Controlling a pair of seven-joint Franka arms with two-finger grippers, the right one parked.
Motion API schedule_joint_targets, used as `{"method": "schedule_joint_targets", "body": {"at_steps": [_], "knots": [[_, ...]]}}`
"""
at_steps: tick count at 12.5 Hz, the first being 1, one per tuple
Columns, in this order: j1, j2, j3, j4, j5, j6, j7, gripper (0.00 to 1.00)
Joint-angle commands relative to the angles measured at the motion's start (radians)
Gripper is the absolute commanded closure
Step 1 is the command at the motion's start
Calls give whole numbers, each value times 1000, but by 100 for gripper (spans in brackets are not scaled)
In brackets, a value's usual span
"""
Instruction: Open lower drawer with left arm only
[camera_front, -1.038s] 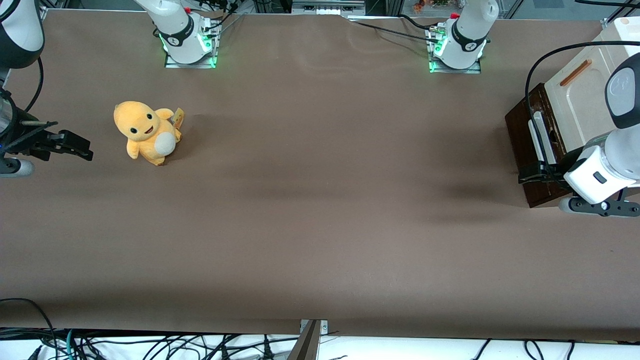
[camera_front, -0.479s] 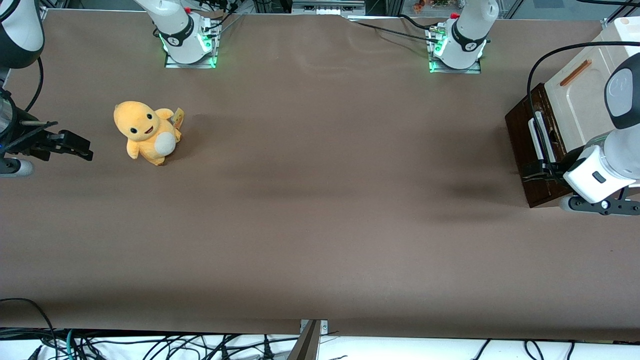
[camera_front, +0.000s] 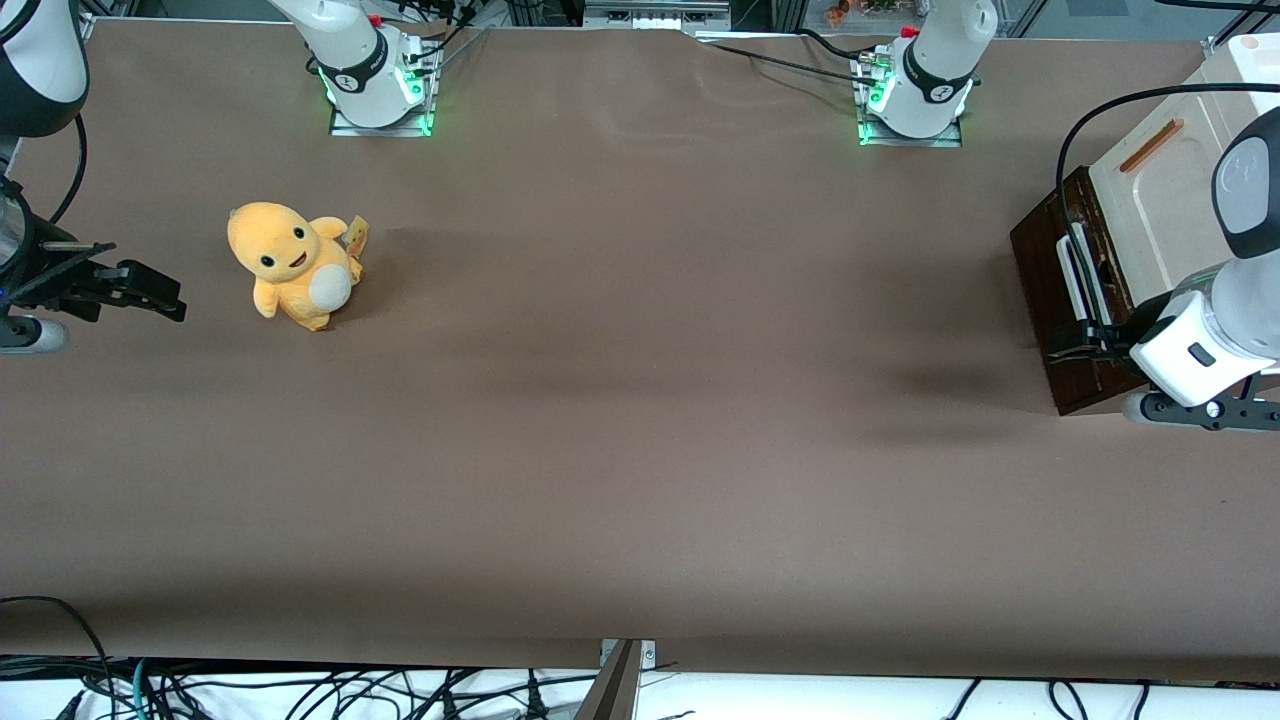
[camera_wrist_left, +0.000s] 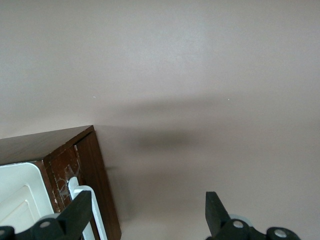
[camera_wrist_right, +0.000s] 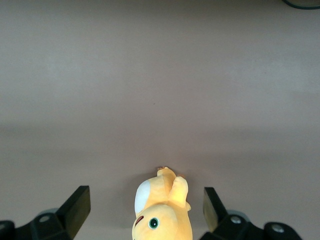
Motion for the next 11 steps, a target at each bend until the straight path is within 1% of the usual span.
{"method": "schedule_joint_targets", "body": {"at_steps": [1, 2, 3, 4, 6, 8, 11], "knots": [[-3, -7, -1, -3, 23, -13, 18, 0], [-8, -7, -1, -3, 24, -26, 4, 0], [-12, -5, -5, -4, 42, -54, -43, 0], [-18, -7, -25, -15, 96, -67, -120, 0], [-20, 4, -106, -20, 220, -108, -238, 0], [-22, 19, -180, -35, 320, -150, -341, 0], [-25, 27, -252, -122, 464, -179, -468, 0]]}}
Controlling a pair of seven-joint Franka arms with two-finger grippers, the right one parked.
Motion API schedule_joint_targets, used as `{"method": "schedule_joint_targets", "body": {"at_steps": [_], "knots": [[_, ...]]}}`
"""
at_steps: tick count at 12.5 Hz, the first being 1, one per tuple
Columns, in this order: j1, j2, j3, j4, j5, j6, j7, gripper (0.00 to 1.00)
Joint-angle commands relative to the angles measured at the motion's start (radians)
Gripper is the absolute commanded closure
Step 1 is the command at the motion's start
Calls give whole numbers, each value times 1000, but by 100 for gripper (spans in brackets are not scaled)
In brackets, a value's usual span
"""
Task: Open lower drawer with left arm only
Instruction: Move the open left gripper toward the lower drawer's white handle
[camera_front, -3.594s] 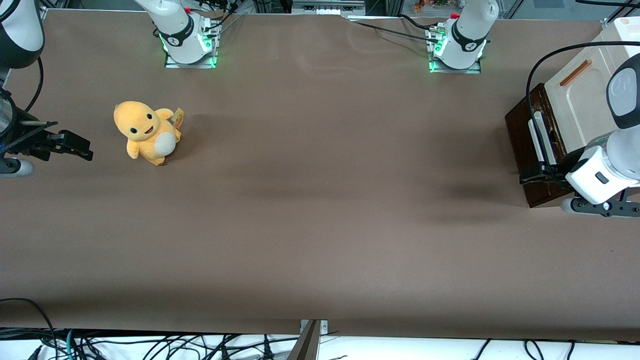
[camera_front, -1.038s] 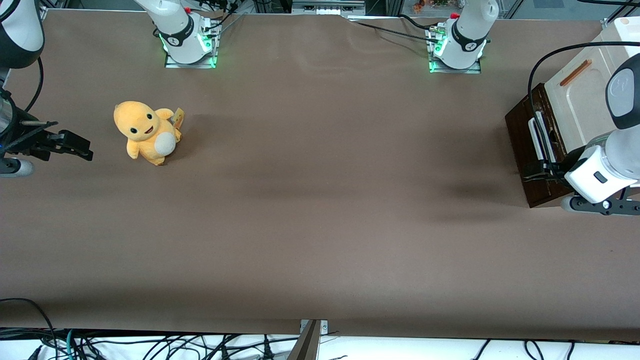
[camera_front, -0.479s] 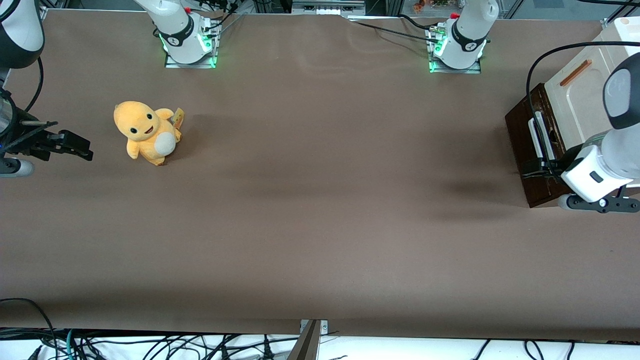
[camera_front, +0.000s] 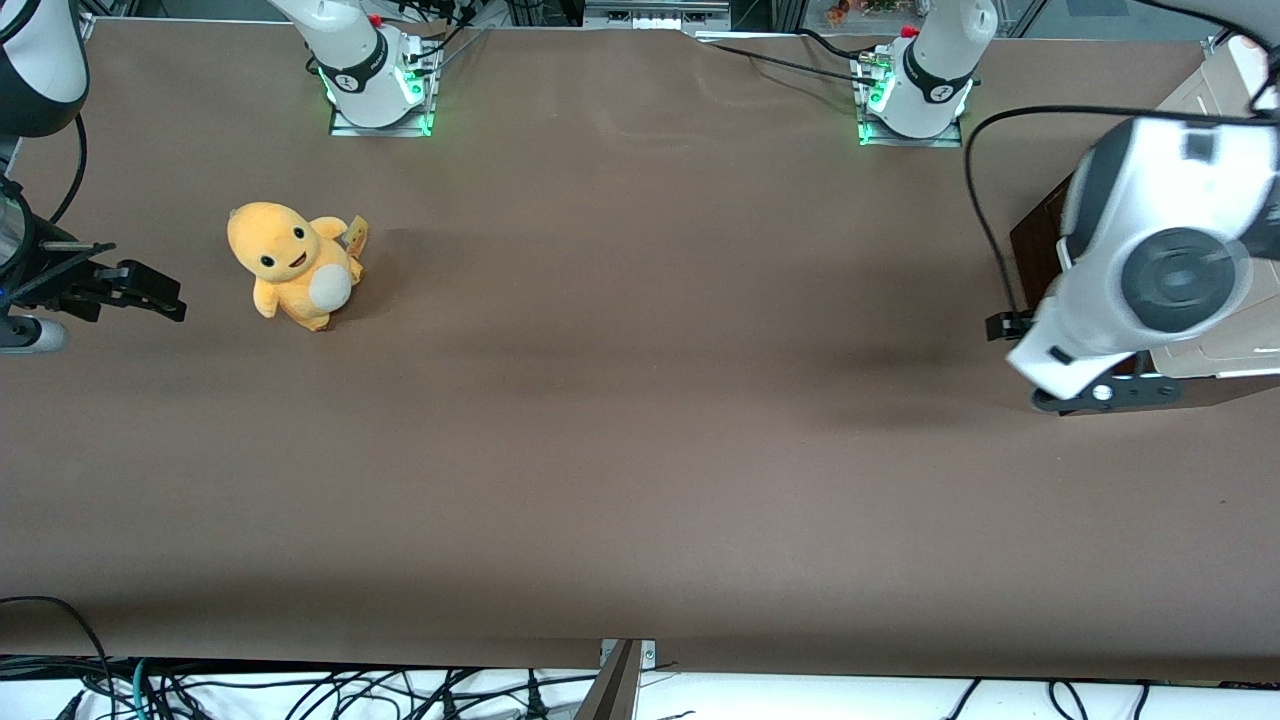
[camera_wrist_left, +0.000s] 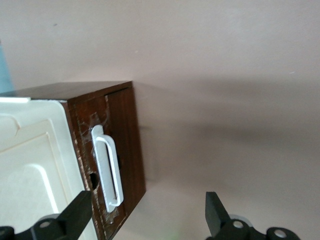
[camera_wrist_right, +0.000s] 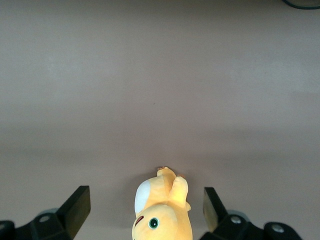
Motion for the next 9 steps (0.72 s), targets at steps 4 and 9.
{"method": "schedule_joint_targets", "body": {"at_steps": [4, 9], "knots": [[-49, 4, -47, -170, 229, -46, -218, 0], [-65, 9, -61, -295, 384, -49, -386, 0]]}}
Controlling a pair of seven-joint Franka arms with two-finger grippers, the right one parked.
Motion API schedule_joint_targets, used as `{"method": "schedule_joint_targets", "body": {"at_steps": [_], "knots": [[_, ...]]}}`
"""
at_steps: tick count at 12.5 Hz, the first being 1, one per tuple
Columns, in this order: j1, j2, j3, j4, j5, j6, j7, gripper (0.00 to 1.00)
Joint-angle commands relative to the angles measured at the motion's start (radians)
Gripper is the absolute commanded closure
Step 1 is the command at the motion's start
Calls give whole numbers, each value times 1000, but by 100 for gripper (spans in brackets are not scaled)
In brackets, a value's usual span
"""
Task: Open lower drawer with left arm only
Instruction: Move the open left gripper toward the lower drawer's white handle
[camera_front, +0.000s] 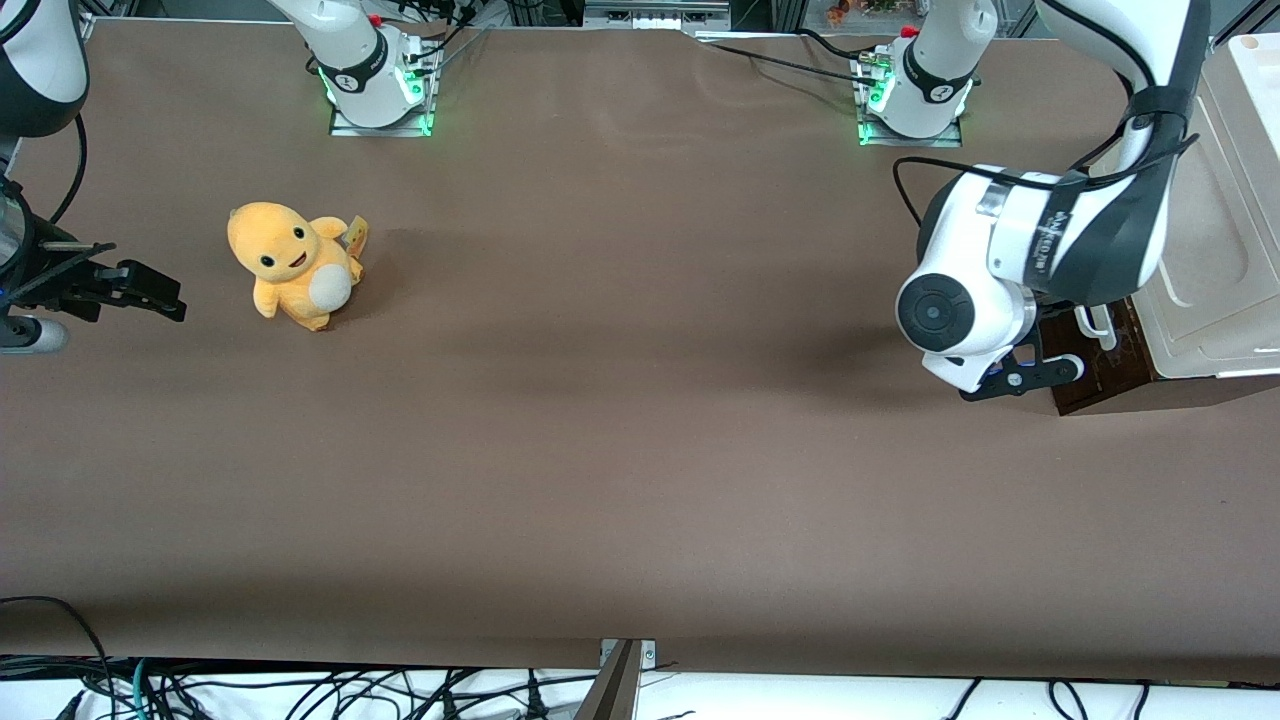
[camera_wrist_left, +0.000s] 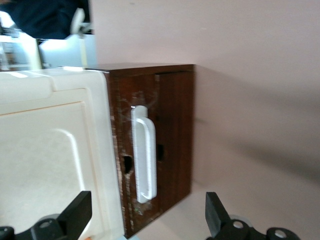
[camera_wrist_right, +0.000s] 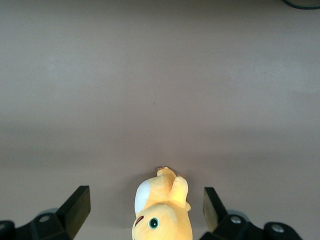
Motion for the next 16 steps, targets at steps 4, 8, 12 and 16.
{"method": "schedule_joint_targets", "body": {"at_steps": [4, 8, 12, 16], "knots": [[-7, 14, -32, -177, 181, -26, -214, 0], [-19, 69, -37, -233, 245, -49, -309, 0], [-19, 106, -37, -265, 290, -82, -310, 0], [-13, 135, -36, -293, 333, -83, -322, 0]]}}
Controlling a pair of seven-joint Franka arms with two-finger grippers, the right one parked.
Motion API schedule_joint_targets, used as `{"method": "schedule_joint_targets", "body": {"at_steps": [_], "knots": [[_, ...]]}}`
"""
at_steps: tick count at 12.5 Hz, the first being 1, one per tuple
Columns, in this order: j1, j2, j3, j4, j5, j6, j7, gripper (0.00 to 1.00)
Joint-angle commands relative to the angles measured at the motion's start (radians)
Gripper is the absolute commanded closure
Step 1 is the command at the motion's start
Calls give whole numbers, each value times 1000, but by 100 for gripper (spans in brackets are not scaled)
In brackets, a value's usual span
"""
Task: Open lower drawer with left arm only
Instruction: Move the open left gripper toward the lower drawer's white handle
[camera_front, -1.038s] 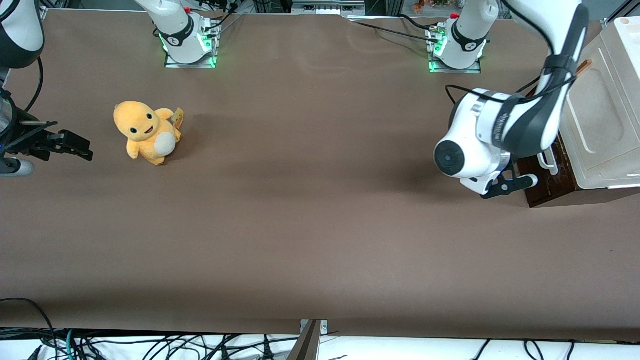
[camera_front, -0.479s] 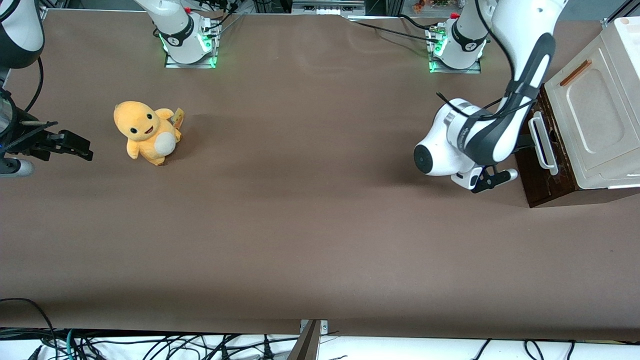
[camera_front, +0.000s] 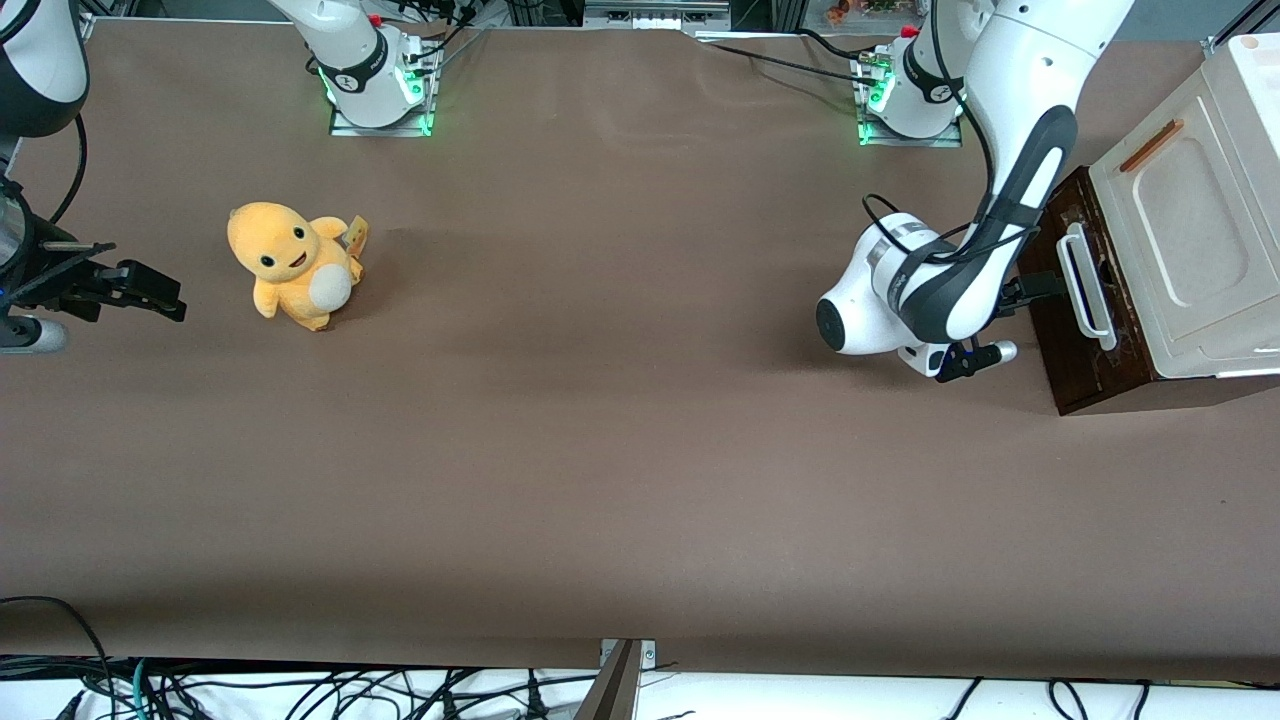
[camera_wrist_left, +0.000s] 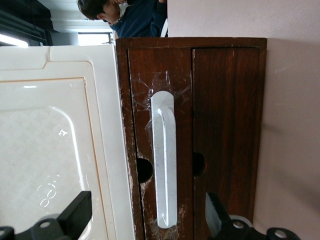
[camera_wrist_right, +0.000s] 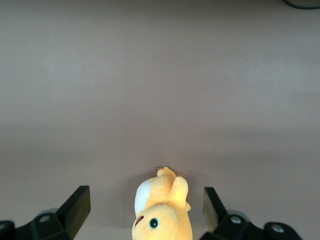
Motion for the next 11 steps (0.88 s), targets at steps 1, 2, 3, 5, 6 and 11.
{"method": "schedule_joint_targets", "body": {"at_steps": [1, 2, 3, 5, 6, 11], "knots": [[5, 17, -1, -21, 54, -11, -14, 1], [8, 26, -1, -35, 71, -11, -15, 1], [12, 28, 1, -48, 88, -11, -15, 1], [35, 35, 1, -55, 111, -10, -15, 1], [40, 44, 5, -55, 126, -10, -15, 1], [78, 72, 11, -55, 163, -4, -17, 4]]}}
